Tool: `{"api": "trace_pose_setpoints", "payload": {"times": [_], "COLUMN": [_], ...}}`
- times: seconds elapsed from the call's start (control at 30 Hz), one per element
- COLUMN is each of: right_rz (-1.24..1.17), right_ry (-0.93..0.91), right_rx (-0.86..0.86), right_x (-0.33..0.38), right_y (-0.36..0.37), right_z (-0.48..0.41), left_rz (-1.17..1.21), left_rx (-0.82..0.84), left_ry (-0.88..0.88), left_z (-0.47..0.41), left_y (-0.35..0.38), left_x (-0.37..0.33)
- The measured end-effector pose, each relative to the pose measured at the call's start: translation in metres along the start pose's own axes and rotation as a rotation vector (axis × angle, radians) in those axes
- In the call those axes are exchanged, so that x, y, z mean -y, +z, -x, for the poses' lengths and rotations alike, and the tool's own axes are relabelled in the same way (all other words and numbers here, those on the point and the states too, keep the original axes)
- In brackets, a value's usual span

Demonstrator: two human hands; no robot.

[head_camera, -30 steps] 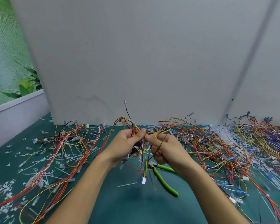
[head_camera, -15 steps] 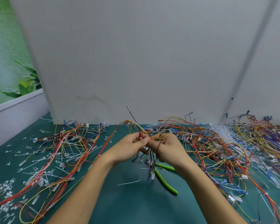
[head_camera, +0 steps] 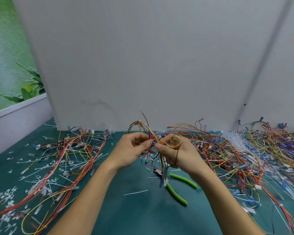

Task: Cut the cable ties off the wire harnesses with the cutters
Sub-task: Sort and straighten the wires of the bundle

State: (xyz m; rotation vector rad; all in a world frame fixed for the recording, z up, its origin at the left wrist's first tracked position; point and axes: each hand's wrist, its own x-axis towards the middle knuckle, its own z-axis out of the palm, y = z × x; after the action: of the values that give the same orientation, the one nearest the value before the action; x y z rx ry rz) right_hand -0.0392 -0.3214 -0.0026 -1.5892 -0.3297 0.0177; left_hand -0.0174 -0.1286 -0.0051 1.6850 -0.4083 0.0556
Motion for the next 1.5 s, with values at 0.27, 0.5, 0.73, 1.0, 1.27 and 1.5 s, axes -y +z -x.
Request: {"api": "trace_pose_setpoints", "payload": {"times": [0.27, 0.5, 0.73, 1.0, 1.27, 1.5], "right_rz": [0.251, 0.419, 0.439, 0.599, 0.663, 0.069], "right_ry": [-0.093, -0.06, -0.054, 0.195, 0.108, 0.153], "right_rx": [0.103, 0.258, 0.318, 0.446, 0.179, 0.068], "right_x": [0.003, 0.002, 0.005, 0.006, 0.011, 0.012], "right_y": [0.003, 0.019, 0.018, -0.012, -0.037, -0.041], "right_z": [0.007, 0.013, 0.015, 0.012, 0.006, 0.0], "left_rz": [0.01, 0.105, 0.031, 0.213, 0.302, 0.234], "left_rx": [-0.052, -0.01, 0.05, 0.049, 0.166, 0.347], "left_ry": [-0.069, -0.152, -0.171, -0.175, -0.088, 0.008], "left_z": [-0.001, 0.002, 0.002, 0.005, 0.009, 0.018], "left_y": [-0.004, -0.008, -0.017, -0.026, -0.024, -0.009], "left_x": [-0.004, -0.009, -0.01, -0.02, -0.026, -0.028]}}
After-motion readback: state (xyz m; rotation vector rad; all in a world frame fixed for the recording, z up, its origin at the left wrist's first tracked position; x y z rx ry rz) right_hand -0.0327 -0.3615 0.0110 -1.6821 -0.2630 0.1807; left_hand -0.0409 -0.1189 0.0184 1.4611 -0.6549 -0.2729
